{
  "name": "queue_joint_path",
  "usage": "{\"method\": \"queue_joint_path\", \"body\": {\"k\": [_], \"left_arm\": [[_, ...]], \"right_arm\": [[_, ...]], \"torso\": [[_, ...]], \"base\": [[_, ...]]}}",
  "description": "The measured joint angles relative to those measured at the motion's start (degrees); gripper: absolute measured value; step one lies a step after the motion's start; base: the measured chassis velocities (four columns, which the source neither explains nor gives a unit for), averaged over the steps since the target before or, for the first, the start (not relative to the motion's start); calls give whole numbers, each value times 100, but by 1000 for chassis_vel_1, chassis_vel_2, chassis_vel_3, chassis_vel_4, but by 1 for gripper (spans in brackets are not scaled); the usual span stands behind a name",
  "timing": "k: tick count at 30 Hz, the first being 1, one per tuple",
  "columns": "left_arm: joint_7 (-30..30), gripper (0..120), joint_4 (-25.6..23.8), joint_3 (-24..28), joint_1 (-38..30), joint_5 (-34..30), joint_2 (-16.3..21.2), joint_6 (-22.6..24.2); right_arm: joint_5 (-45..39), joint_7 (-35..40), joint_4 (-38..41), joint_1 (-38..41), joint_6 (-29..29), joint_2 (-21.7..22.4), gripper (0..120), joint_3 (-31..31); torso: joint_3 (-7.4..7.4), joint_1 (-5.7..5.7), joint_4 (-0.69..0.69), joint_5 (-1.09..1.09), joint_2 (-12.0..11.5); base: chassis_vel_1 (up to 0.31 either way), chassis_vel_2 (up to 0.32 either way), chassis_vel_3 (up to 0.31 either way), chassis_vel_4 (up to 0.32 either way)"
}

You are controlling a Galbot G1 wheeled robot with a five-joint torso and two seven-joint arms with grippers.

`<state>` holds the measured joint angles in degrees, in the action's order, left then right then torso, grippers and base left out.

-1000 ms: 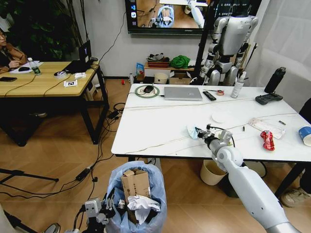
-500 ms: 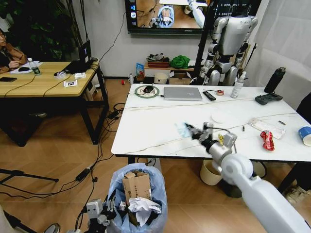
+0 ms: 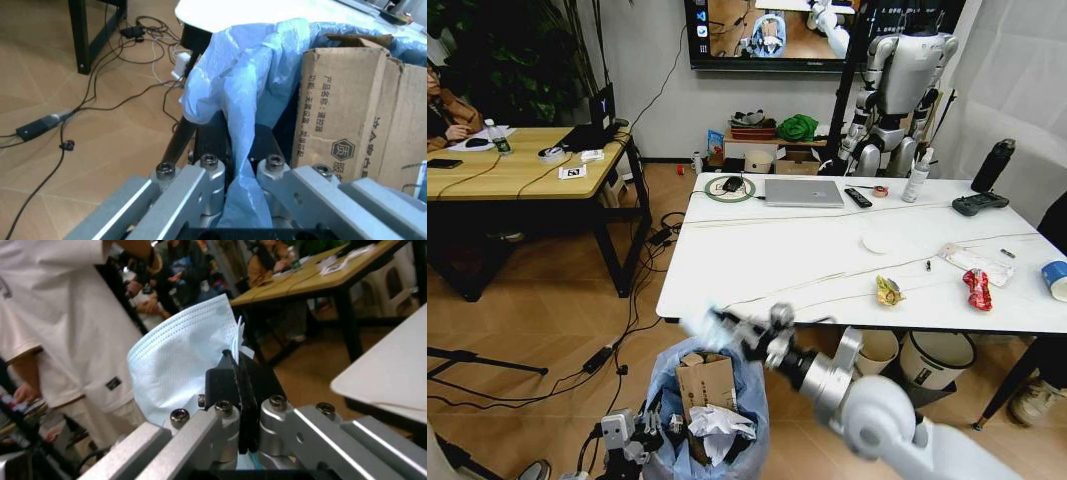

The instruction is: Pick up the trash bin and place the trash from the table into it.

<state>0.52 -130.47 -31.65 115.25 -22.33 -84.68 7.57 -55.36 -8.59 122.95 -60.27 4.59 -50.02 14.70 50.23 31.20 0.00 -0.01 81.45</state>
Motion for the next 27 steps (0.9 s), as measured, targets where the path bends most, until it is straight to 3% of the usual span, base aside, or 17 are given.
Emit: {"method": "queue_joint_path", "body": {"k": [12,27], "left_arm": [[-1,1,-92,-15,20,-6,-44,9],[-68,1,-42,-16,-13,-118,-1,70]], "right_arm": [[836,-224,-351,-90,-34,36,0,234],[1142,-249,-312,-369,-108,238,54,-88]], "torso": [[1,1,0,1,0],[1,1,-1,1,-1]], "base": [[0,0,0,0],[0,0,0,0]]}}
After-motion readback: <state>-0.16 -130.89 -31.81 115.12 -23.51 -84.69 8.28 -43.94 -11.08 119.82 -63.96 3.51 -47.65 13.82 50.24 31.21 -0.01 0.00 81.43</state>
